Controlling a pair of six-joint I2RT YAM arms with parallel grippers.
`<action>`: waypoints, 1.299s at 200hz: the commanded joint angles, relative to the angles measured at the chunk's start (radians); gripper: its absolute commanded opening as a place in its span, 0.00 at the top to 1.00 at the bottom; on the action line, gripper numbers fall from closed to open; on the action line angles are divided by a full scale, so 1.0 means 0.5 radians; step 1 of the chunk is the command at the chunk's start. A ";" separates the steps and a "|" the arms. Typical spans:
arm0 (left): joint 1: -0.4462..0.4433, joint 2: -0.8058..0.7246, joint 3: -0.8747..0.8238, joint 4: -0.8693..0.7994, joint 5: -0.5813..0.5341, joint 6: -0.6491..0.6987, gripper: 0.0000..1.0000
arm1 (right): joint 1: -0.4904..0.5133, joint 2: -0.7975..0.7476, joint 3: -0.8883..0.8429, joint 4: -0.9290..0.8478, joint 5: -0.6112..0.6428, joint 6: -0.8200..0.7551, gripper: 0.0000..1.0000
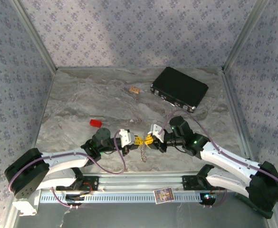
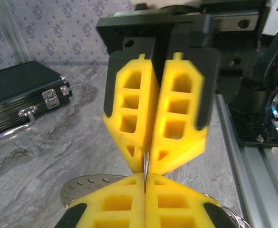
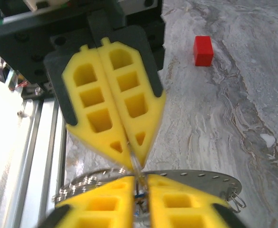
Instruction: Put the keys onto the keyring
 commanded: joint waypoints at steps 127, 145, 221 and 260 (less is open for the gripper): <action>-0.014 -0.108 0.366 -0.832 0.057 0.326 0.89 | 0.161 0.205 0.642 -1.025 0.326 -0.553 1.00; -0.015 -0.097 0.388 -0.843 0.071 0.325 0.91 | 0.182 0.226 0.683 -1.045 0.330 -0.568 1.00; -0.014 -0.173 0.247 -0.536 0.029 0.200 1.00 | 0.051 0.041 0.463 -0.670 0.121 -0.348 0.71; -0.014 -0.170 0.091 -0.229 -0.015 0.048 1.00 | -0.050 -0.060 0.245 -0.443 0.029 -0.153 0.70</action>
